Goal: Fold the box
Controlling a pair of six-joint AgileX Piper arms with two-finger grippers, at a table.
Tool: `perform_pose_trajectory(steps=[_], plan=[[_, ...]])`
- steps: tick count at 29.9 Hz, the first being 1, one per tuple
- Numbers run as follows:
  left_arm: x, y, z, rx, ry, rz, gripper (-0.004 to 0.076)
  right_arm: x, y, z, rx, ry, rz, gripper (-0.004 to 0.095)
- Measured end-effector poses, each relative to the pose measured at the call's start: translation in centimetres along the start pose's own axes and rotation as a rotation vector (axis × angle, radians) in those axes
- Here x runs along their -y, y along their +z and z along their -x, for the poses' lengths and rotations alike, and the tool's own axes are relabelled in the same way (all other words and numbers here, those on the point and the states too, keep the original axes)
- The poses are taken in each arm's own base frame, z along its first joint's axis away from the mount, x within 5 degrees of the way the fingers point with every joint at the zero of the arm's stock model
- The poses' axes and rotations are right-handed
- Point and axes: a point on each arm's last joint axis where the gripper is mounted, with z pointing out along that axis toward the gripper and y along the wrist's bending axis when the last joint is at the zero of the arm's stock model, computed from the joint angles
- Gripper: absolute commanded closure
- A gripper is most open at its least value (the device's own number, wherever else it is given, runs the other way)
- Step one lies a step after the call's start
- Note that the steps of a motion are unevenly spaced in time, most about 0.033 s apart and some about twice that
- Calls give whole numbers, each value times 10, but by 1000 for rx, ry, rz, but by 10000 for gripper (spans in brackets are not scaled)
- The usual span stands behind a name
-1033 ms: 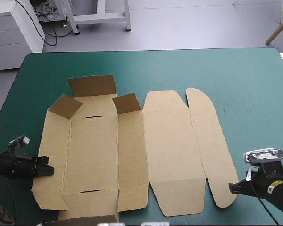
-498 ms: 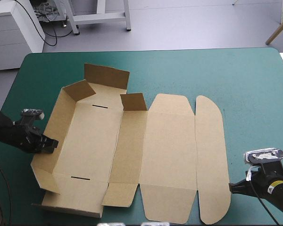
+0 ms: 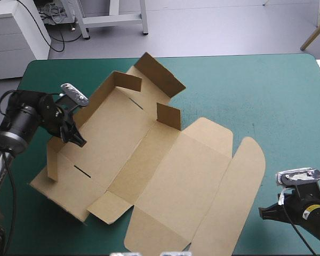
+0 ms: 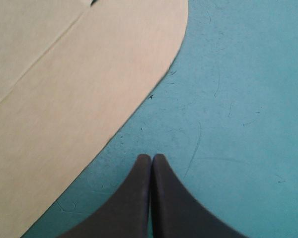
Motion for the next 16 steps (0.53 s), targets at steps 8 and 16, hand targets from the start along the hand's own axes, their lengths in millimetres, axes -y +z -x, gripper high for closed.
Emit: perform_pose_trajectory(steps=[8,16], plan=[[46,7,60,142,404,225,734,0,0,0,0,0,0,927],[98,6,103,344,714,363,734,0,0,0,0,0,0,927]])
